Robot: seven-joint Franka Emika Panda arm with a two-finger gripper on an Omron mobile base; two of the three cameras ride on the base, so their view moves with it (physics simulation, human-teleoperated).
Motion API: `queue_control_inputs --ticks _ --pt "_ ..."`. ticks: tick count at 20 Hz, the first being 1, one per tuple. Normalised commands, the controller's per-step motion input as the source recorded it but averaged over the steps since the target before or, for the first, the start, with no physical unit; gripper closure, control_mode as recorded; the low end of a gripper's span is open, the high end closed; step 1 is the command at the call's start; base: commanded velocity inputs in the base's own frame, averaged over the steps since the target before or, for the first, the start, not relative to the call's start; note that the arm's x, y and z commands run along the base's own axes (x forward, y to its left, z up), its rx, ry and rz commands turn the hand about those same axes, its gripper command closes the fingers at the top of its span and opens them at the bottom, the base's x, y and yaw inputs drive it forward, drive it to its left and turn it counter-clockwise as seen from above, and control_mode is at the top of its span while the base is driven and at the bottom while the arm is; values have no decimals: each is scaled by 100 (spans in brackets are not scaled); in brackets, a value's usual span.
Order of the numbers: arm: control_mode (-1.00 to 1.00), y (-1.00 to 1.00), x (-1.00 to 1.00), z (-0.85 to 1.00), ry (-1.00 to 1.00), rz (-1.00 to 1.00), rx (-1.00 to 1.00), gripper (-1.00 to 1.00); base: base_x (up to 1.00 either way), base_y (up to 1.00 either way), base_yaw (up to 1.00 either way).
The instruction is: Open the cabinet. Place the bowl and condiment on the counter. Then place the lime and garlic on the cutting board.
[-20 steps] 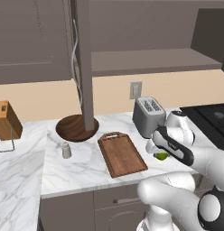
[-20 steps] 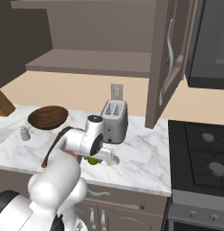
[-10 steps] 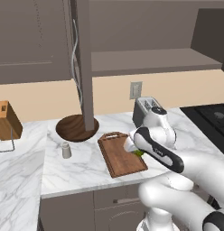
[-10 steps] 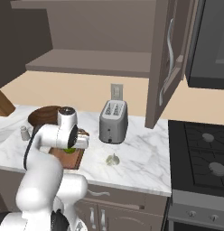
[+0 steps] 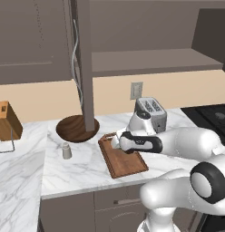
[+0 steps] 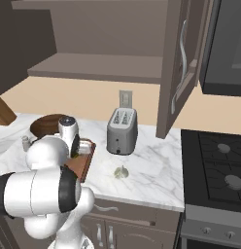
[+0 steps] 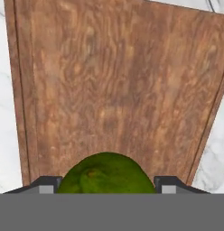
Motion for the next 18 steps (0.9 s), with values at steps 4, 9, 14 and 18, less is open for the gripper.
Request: queue_control_inputs --ticks 4,9,14,18 --pt "-100 6 43 0 0 0 0 100 0 0 0" --pt "-100 1 11 0 0 0 0 -100 0 0 0" --pt "-100 0 -5 4 -2 0 0 -100 0 0 0" --pt "-100 -3 -29 40 -4 0 1 -100 0 0 0"
